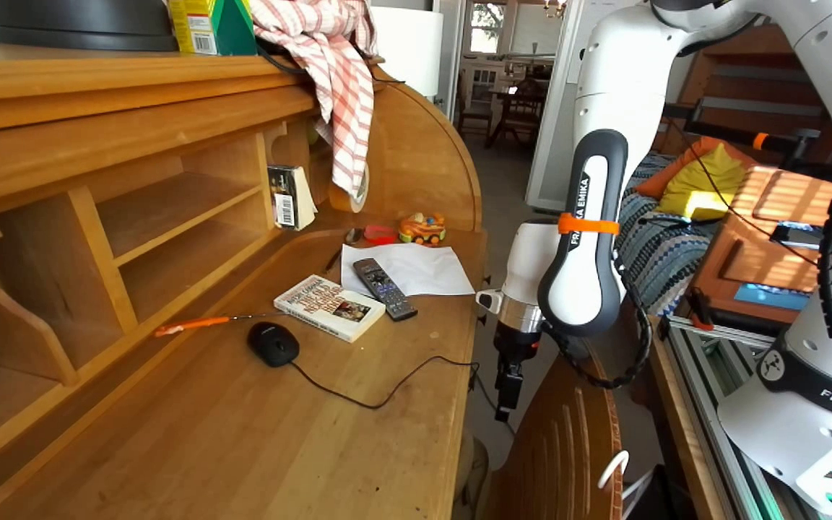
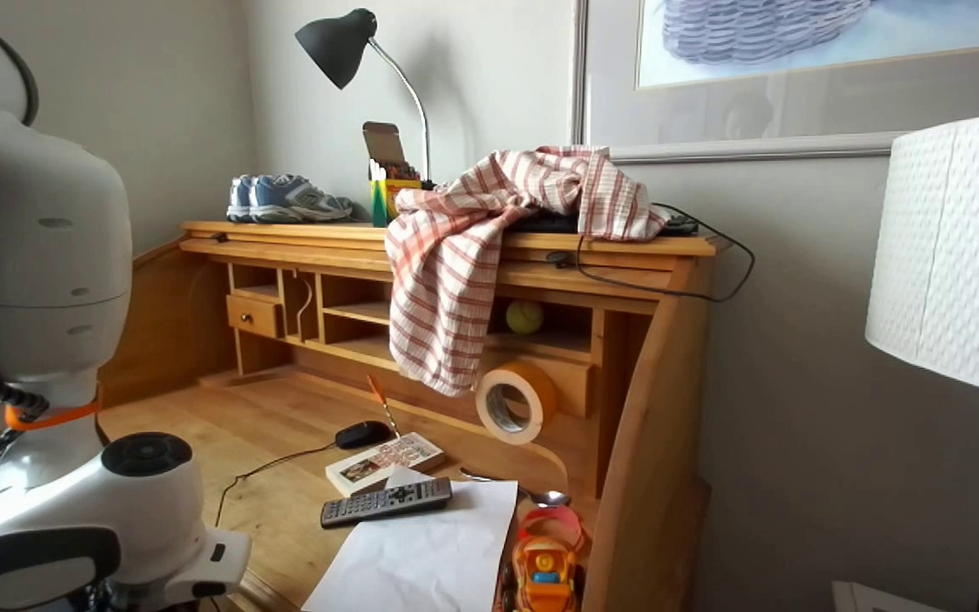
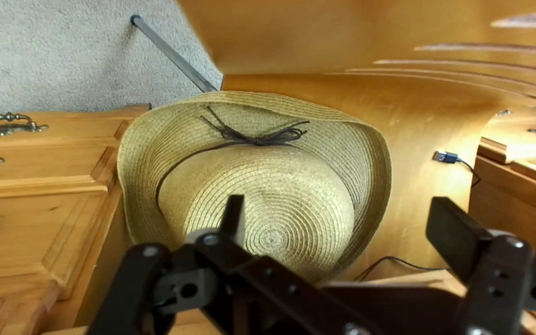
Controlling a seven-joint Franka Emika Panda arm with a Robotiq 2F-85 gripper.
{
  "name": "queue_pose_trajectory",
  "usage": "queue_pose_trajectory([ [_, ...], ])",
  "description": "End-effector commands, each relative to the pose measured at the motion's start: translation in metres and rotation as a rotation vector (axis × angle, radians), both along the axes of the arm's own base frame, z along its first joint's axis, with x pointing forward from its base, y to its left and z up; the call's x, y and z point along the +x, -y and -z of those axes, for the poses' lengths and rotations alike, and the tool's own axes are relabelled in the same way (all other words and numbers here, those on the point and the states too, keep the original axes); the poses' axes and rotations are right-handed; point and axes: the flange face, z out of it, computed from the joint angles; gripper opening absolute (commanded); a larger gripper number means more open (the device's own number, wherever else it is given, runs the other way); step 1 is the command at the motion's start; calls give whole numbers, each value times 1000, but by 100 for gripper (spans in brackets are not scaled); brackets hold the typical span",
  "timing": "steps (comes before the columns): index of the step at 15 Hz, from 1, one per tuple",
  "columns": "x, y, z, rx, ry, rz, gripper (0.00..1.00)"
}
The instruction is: Put the hat on the top of the desk
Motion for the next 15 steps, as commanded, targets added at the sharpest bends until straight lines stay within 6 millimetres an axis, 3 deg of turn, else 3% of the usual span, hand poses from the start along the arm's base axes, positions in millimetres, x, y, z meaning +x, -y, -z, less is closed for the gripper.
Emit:
queue_pose_trajectory([
  [1,-15,12,-2,70,8,115,100],
  [9,-40,80,-33,135,-140,371,100],
  [13,-33,112,-53,140,-115,504,100],
  [15,-33,123,-54,159,-169,572,100],
])
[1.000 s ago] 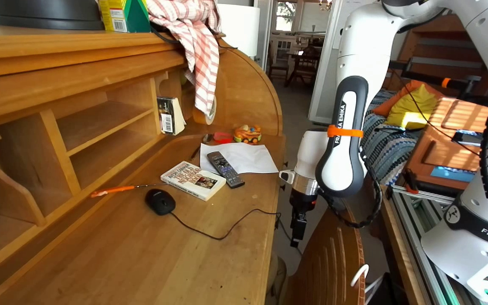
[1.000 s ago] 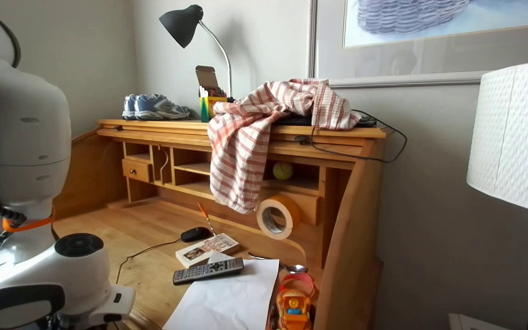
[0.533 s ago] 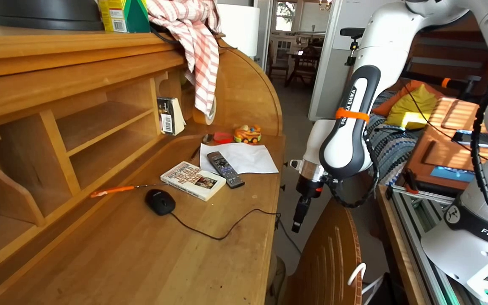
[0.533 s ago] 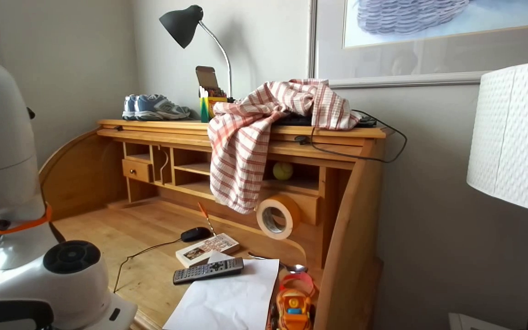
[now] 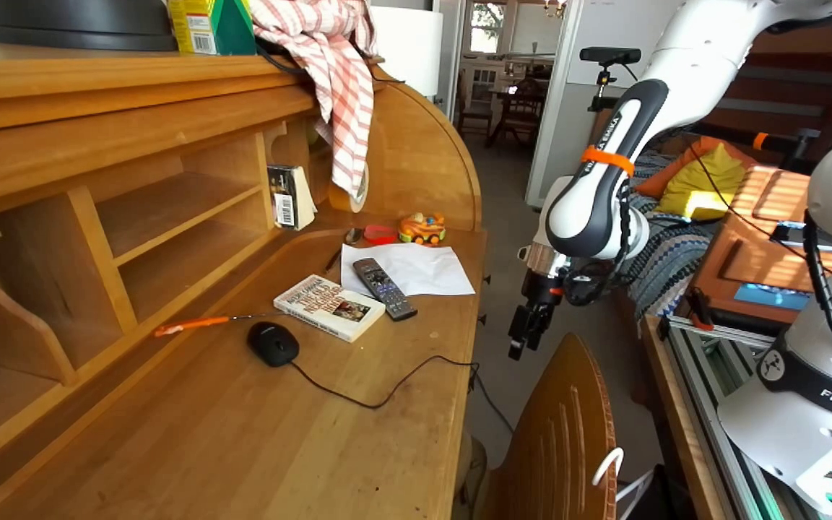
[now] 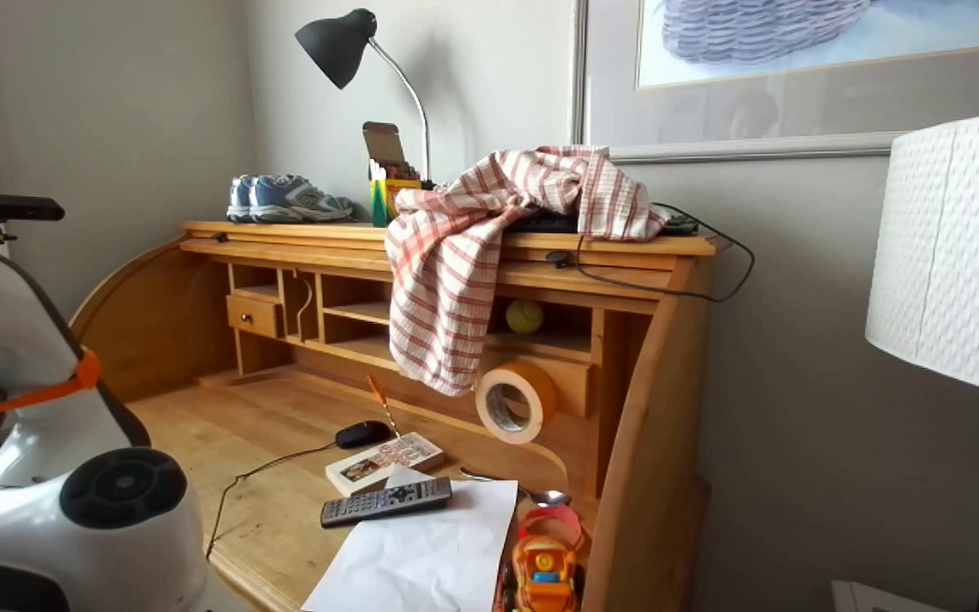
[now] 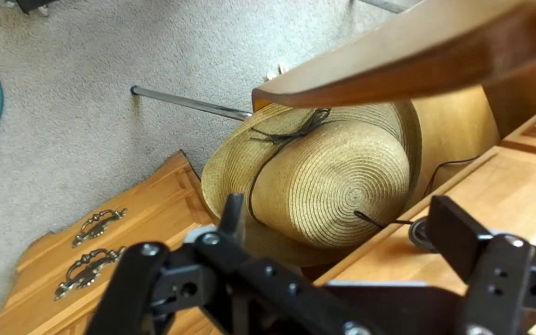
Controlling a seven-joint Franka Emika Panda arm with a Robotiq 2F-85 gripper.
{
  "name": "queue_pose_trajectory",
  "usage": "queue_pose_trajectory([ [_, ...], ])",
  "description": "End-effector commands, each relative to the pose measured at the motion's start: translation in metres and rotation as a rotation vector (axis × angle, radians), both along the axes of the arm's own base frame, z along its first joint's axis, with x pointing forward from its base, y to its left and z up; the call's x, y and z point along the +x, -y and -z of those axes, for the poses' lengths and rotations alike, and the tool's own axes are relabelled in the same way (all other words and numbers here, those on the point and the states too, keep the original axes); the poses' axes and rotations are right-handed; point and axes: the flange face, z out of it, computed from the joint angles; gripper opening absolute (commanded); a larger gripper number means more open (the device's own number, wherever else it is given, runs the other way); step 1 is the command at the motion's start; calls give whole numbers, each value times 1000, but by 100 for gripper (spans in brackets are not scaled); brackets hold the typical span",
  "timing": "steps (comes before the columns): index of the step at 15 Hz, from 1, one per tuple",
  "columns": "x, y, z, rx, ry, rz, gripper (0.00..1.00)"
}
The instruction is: Put the hat on the top of the desk
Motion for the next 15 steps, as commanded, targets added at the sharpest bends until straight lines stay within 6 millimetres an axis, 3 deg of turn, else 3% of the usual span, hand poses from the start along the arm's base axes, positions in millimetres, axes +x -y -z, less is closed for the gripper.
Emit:
queue_pose_trajectory([
  [1,0,5,-3,8,-18,29,100],
  [5,4,4,-1,4,-33,13,100],
  [12,-7,69,34,33,-23,76,100],
  [15,-15,84,66,63,-39,89,100],
])
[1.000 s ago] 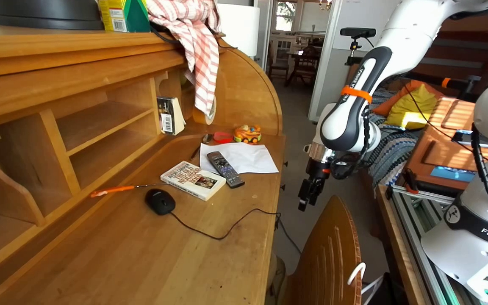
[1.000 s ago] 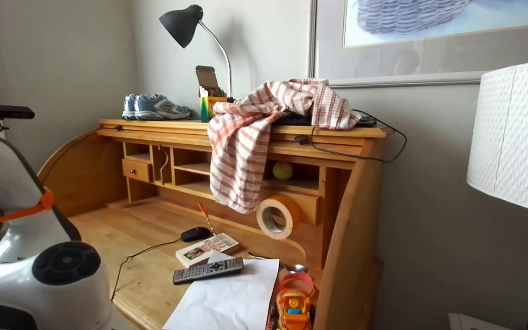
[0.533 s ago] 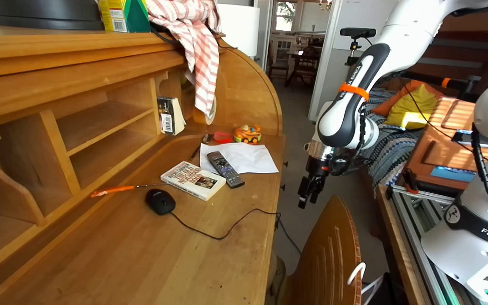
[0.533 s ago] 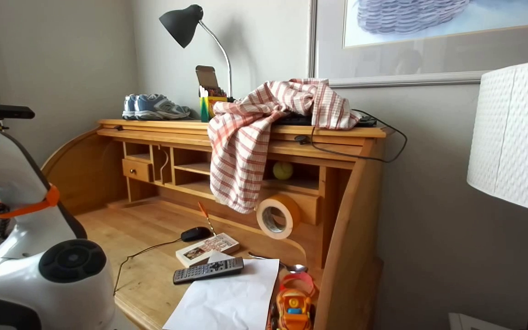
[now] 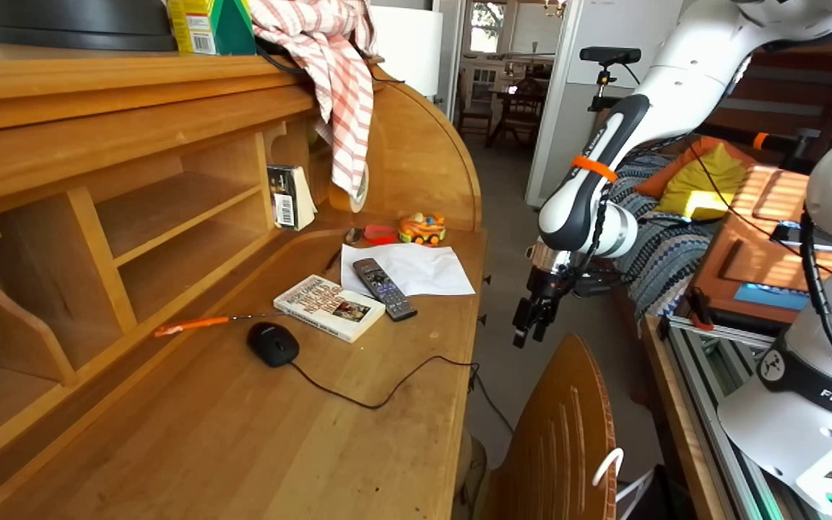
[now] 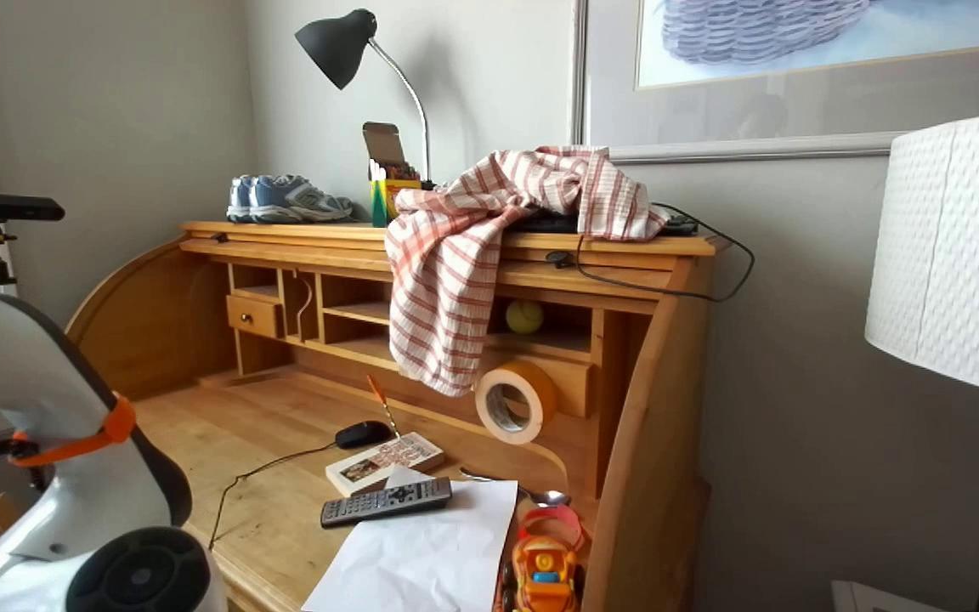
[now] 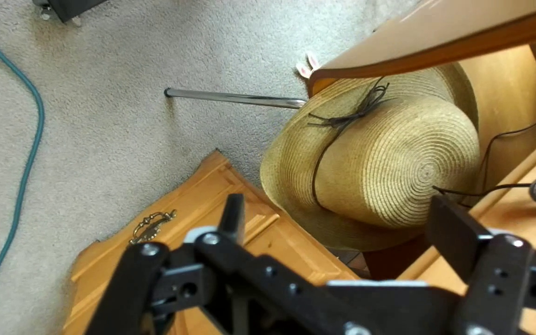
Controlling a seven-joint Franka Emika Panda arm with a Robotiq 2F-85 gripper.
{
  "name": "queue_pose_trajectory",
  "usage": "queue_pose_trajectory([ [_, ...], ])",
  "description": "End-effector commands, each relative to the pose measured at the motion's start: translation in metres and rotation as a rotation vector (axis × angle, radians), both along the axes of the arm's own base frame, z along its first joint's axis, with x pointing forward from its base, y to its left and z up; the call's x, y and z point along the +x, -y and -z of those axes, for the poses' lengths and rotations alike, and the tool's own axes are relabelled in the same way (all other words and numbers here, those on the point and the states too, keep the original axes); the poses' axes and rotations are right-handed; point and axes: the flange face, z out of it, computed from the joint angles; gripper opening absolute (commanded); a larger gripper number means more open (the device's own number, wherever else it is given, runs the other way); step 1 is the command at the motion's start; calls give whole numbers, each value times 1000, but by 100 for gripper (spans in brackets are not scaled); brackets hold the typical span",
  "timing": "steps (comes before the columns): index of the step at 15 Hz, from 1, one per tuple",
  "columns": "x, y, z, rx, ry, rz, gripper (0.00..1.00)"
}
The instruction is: Put the hat on the top of the desk
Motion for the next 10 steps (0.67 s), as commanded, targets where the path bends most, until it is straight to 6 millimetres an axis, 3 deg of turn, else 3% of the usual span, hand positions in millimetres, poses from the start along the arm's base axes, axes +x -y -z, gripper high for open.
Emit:
queue_pose_trajectory([
  [1,-7,17,47,70,-11,13,100],
  [4,-6,26,76,97,26,17,100],
  [10,18,26,123,182,76,68,100],
])
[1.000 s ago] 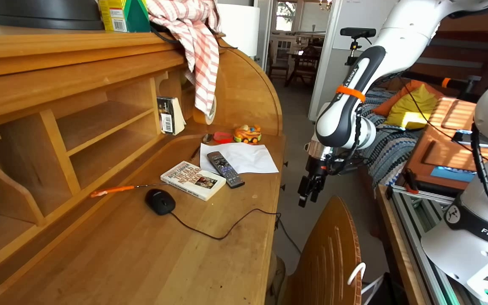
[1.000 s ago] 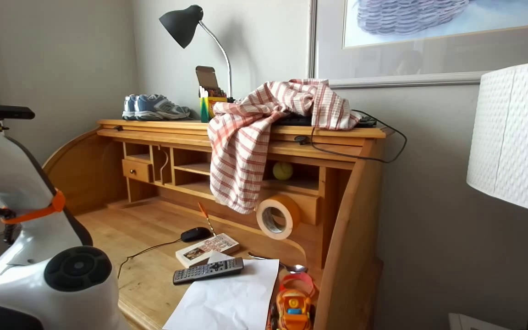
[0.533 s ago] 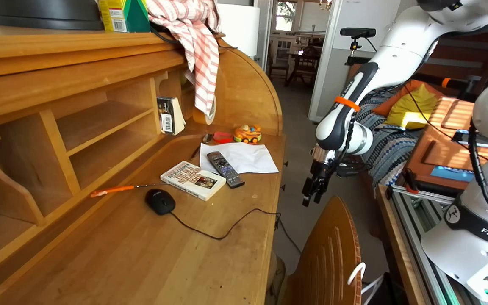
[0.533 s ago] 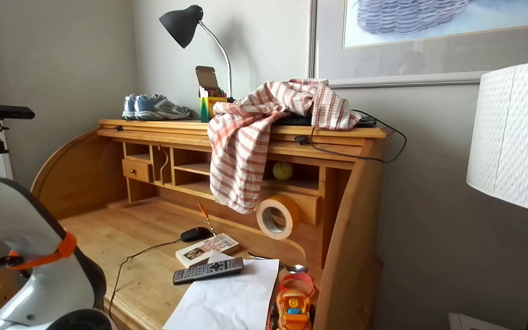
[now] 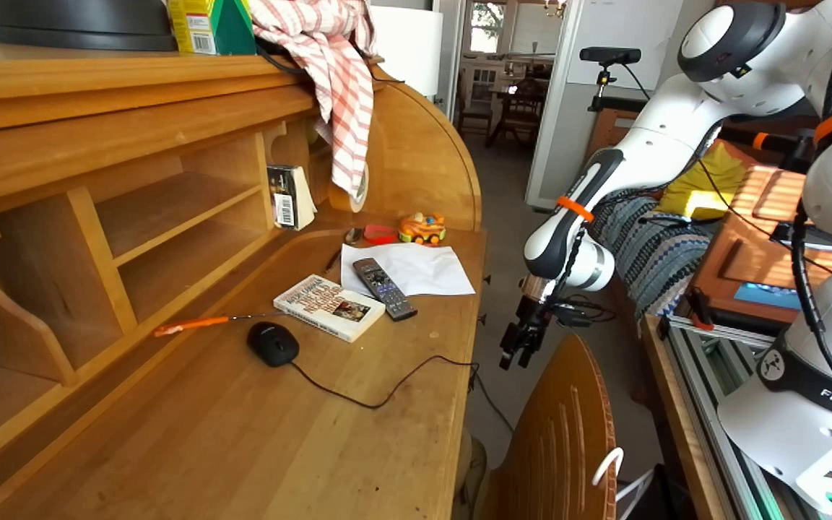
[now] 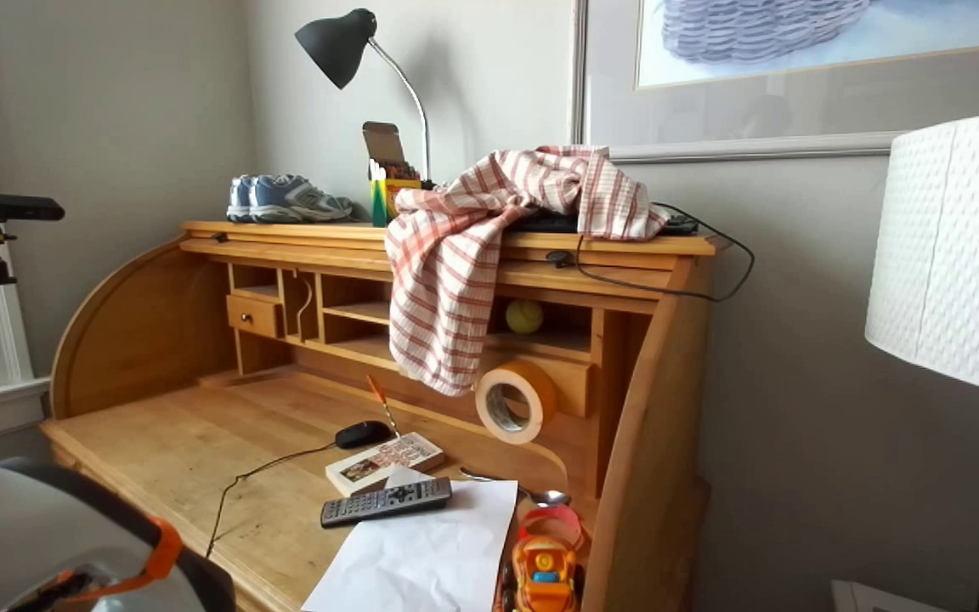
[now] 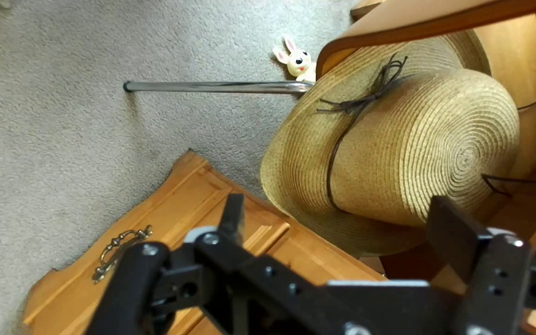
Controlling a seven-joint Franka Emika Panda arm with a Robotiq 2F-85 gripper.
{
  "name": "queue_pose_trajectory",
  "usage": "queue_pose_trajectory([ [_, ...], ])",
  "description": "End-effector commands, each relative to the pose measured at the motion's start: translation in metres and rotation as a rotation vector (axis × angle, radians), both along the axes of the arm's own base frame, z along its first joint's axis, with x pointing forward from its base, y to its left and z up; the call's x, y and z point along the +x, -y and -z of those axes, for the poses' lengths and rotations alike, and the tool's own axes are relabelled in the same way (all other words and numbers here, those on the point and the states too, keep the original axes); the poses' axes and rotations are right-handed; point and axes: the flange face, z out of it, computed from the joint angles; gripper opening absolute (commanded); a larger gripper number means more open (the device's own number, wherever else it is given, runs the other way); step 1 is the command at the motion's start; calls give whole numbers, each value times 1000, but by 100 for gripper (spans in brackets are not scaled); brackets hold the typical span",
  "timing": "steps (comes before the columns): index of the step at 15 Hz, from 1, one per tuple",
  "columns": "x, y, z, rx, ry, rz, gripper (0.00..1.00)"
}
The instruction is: Put the hat on the top of the desk
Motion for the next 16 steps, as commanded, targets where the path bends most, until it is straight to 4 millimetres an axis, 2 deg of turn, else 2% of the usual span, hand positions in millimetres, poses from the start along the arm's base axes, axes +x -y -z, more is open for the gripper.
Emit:
queue_pose_trajectory([
  [1,16,-2,36,78,17,19,100],
  [9,23,-40,91,101,-1,40,100],
  [10,23,-40,93,90,0,46,100],
  [11,20,-39,80,113,4,26,100],
  [16,25,-40,90,119,28,48,100],
])
